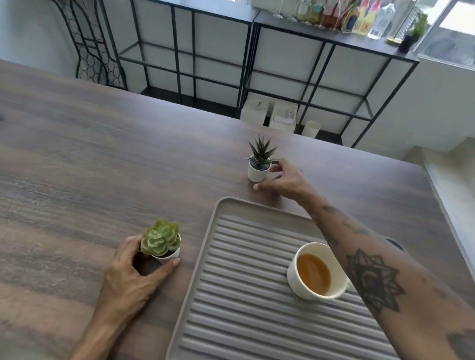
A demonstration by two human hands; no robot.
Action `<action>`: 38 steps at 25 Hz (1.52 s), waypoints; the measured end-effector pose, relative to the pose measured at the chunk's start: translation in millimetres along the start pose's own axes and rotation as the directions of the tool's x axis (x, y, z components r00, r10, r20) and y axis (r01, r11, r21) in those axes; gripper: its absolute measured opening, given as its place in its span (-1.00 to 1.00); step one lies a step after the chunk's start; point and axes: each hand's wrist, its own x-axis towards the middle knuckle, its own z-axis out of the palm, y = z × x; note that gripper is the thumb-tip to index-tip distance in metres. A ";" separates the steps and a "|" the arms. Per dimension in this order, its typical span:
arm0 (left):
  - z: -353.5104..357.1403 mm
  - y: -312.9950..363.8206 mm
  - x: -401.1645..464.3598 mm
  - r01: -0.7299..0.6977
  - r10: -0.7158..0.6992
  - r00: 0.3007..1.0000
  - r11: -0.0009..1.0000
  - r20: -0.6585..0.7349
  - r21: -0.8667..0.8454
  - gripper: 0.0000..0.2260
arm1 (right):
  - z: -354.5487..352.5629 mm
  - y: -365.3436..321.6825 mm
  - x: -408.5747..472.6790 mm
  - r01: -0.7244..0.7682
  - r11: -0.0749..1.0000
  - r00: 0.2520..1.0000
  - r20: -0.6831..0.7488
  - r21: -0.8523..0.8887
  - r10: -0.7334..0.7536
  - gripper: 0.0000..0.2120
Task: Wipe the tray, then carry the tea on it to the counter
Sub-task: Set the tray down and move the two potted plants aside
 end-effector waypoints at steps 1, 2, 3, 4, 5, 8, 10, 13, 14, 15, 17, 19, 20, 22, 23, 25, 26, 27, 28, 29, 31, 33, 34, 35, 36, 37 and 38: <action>-0.1 1.6 -0.2 0.002 -0.002 1.000 1.000 0.002 -0.005 -0.46 | 1.3 -1.5 1.1 0.017 1.000 1.000 -0.002 0.009 -0.017 -0.19; 0.0 3.0 0.5 0.008 -0.008 1.000 1.000 0.003 -0.010 -0.50 | 2.3 -4.5 2.3 0.034 0.999 0.999 -0.008 0.022 -0.033 -0.20; 0.0 5.1 1.4 0.008 -0.008 1.000 1.000 0.003 -0.015 -0.54 | 4.1 -7.9 4.3 0.041 0.998 0.999 -0.015 0.041 -0.041 -0.25; 0.4 6.7 2.6 0.003 -0.002 1.000 1.000 0.001 -0.019 -0.57 | 7.2 -11.4 6.8 0.051 0.997 0.998 -0.029 0.061 -0.049 -0.31; 1.2 10.0 3.9 -0.007 0.007 1.000 1.000 0.003 -0.024 -0.58 | 10.9 -14.4 8.4 0.059 0.995 0.997 -0.047 0.085 -0.055 -0.35; 6.0 16.6 13.7 -0.018 0.019 0.999 0.999 0.035 -0.038 -0.61 | 21.1 -7.5 17.9 0.070 0.988 0.994 -0.094 0.141 -0.057 -0.34; 12.6 21.3 25.1 -0.026 0.026 0.999 1.000 0.043 -0.005 -0.62 | 21.1 -8.7 10.9 0.075 0.985 0.993 -0.101 0.157 -0.060 -0.39; 25.5 31.7 45.4 -0.067 0.065 0.996 0.997 0.056 0.030 -0.59 | 12.7 -11.0 -7.4 0.063 0.988 0.994 -0.097 0.143 -0.049 -0.46; 30.1 35.5 51.4 -0.073 0.071 0.996 0.997 0.060 0.029 -0.59 | 9.1 -9.9 -14.3 0.060 0.989 0.994 -0.104 0.136 -0.046 -0.44; 35.0 40.2 54.0 -0.077 0.075 0.995 0.997 0.068 0.027 -0.60 | 5.5 -5.8 -22.3 0.055 0.990 0.993 -0.115 0.132 -0.040 -0.41; 42.9 50.5 58.3 -0.095 0.092 0.993 0.995 0.074 0.036 -0.62 | -1.8 0.6 -37.3 0.055 0.990 0.990 -0.136 0.131 -0.037 -0.40; 48.2 63.4 58.2 -0.133 0.128 0.988 0.990 0.087 0.050 -0.62 | -11.5 2.1 -57.9 0.064 0.986 0.987 -0.153 0.153 -0.040 -0.39; 50.5 69.7 55.9 -0.152 0.146 0.984 0.987 0.099 0.055 -0.63 | -17.1 2.2 -69.5 0.074 0.985 0.985 -0.163 0.159 -0.048 -0.38; 54.9 83.7 51.5 -0.184 0.176 0.977 0.981 0.121 0.061 -0.63 | -30.1 3.4 -89.1 0.103 0.981 0.979 -0.192 0.165 -0.070 -0.38; 57.6 92.6 48.3 -0.199 0.190 0.973 0.978 0.128 0.058 -0.63 | -37.5 5.2 -98.6 0.122 0.977 0.974 -0.208 0.173 -0.085 -0.39; 65.1 114.0 37.6 -0.227 0.218 0.965 0.973 0.145 0.048 -0.61 | -53.5 10.3 -121.6 0.157 0.971 0.963 -0.247 0.180 -0.110 -0.42; 70.0 126.1 31.2 -0.243 0.233 0.960 0.969 0.153 0.043 -0.61 | -62.3 12.5 -133.7 0.172 0.968 0.956 -0.269 0.180 -0.120 -0.43; 75.4 138.7 25.2 -0.255 0.246 0.957 0.966 0.155 0.037 -0.61 | -71.9 15.1 -145.5 0.187 0.965 0.948 -0.292 0.184 -0.128 -0.45; 81.5 152.4 17.8 -0.266 0.258 0.953 0.964 0.156 0.030 -0.60 | -82.3 19.0 -159.1 0.197 0.963 0.939 -0.317 0.184 -0.132 -0.46; 89.0 167.2 11.8 -0.282 0.276 0.947 0.959 0.164 0.020 -0.59 | -93.0 24.4 -172.7 0.206 0.960 0.929 -0.346 0.189 -0.131 -0.47; 108.7 198.1 0.4 -0.313 0.308 0.929 0.950 0.207 -0.008 -0.58 | -115.4 41.0 -203.7 0.218 0.958 0.907 -0.402 0.188 -0.127 -0.51; 131.1 225.4 -7.0 -0.326 0.324 0.914 0.945 0.246 -0.030 -0.58 | -133.3 59.5 -233.9 0.221 0.960 0.892 -0.434 0.174 -0.127 -0.54; 142.5 237.6 -9.5 -0.344 0.341 0.899 0.938 0.275 -0.041 -0.58 | -140.4 68.9 -247.8 0.219 0.961 0.887 -0.446 0.168 -0.124 -0.53; 155.6 250.4 -13.8 -0.366 0.365 0.877 0.929 0.312 -0.056 -0.58 | -147.8 80.2 -262.2 0.212 0.963 0.879 -0.463 0.166 -0.113 -0.52; 168.3 261.7 -18.4 -0.385 0.384 0.853 0.920 0.353 -0.071 -0.58 | -153.9 92.2 -275.4 0.195 0.967 0.871 -0.482 0.165 -0.094 -0.52; 181.2 271.8 -22.9 -0.397 0.397 0.830 0.914 0.393 -0.084 -0.58 | -158.7 104.0 -289.0 0.173 0.970 0.865 -0.497 0.169 -0.068 -0.54; 195.7 281.1 -27.3 -0.398 0.399 0.812 0.912 0.426 -0.098 -0.59 | -162.7 115.5 -303.3 0.150 0.974 0.858 -0.512 0.172 -0.042 -0.57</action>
